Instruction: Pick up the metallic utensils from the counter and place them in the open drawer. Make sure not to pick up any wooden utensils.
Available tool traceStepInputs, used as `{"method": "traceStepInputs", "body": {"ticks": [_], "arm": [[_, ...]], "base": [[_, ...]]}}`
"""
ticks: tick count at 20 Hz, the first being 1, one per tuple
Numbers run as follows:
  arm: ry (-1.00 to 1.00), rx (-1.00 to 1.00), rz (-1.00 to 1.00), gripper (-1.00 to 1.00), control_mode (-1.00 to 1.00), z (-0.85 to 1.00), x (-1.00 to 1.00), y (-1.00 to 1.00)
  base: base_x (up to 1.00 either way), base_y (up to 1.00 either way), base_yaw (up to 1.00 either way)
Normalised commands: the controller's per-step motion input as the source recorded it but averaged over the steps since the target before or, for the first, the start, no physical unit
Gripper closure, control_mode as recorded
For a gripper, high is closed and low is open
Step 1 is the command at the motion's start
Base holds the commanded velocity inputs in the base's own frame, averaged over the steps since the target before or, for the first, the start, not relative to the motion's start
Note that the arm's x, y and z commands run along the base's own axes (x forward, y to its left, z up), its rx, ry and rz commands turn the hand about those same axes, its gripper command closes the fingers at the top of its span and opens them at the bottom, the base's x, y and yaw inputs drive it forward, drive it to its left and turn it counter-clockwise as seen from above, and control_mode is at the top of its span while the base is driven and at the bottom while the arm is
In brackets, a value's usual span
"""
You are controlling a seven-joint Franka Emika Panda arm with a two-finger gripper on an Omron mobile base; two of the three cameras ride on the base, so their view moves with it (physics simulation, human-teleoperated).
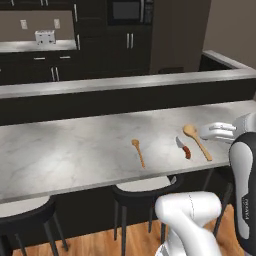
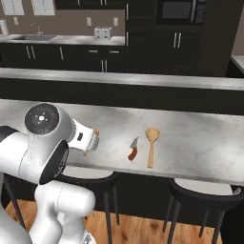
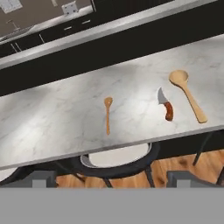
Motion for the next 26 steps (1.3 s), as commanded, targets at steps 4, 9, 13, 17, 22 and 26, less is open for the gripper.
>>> {"method": "traceStepInputs", "body": {"ticks": [4, 9, 13, 17, 22, 26], "arm": [[0.0, 0.0, 0.0, -1.0, 1.0, 0.0, 0.0, 0.0], [0.0, 0.0, 0.0, -1.0, 1.0, 0.0, 0.0, 0.0], [0.0, 0.0, 0.0, -1.0, 1.0, 0.0, 0.0, 0.0], [0.25, 0.0, 0.06, -1.0, -1.0, -0.28, 0.61, -0.14], [0.4, -0.01, 0.0, -1.0, -1.0, -0.44, 0.62, 0.0], [0.32, -0.04, 0.0, -1.0, -1.0, -0.6, 0.43, -0.02]], "base": [[0.69, -0.27, 0.02], [0.35, -0.71, 0.18], [0.31, -0.44, 0.18], [0.0, 0.0, 0.0], [0.0, 0.0, 0.0], [0.0, 0.0, 0.0]]}}
